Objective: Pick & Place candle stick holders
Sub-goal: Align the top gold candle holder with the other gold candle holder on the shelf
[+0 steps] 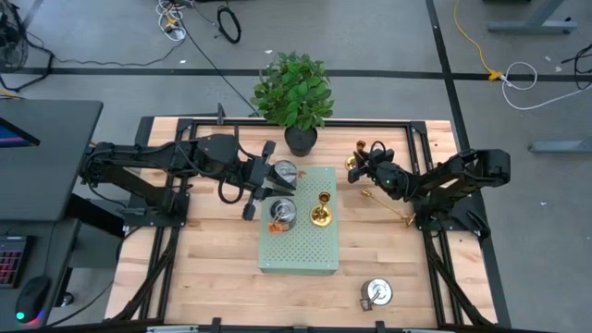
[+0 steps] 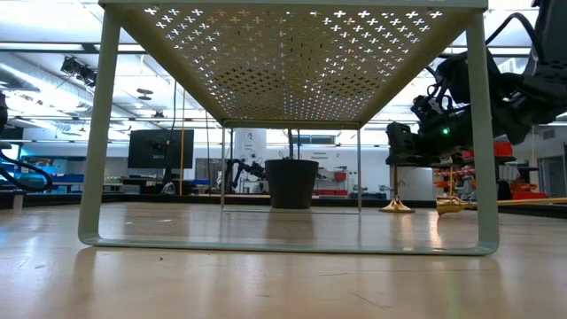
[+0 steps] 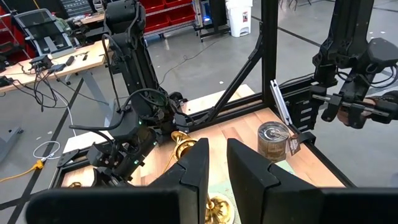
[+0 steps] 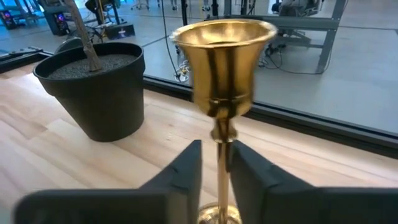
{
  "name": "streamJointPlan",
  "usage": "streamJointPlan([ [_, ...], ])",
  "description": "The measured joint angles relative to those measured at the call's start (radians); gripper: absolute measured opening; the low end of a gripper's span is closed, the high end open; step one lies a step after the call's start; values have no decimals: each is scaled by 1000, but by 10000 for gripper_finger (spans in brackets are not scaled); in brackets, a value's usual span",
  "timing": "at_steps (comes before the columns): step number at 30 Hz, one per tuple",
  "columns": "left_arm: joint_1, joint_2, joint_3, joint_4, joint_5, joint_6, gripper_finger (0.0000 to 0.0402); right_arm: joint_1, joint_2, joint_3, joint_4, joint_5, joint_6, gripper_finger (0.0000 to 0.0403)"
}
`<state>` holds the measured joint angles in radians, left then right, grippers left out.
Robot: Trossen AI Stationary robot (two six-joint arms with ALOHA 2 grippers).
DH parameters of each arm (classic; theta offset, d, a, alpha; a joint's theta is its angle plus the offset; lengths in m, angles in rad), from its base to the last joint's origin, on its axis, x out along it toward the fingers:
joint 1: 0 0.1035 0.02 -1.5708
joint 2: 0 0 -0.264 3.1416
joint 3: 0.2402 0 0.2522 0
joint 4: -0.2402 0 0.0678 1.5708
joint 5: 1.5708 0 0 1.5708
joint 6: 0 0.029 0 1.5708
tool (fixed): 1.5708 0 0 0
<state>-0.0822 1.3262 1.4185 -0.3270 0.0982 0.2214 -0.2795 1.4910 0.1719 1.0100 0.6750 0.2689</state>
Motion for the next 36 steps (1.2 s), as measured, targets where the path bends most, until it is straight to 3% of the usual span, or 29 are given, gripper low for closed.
streamJointPlan([
  [5, 0, 0, 0, 0, 0, 0, 67, -13, 0, 1, 1, -10, -9, 11],
  [22, 0, 0, 0, 0, 0, 0, 67, -25, 0, 1, -3, -35, -4, 4],
  [26, 0, 0, 0, -1, 0, 0, 67, -8, -16, 0, 30, -86, -8, 4],
  [36, 0, 0, 0, -1, 0, 0, 67, 62, -227, 1, -91, -91, -30, 4],
])
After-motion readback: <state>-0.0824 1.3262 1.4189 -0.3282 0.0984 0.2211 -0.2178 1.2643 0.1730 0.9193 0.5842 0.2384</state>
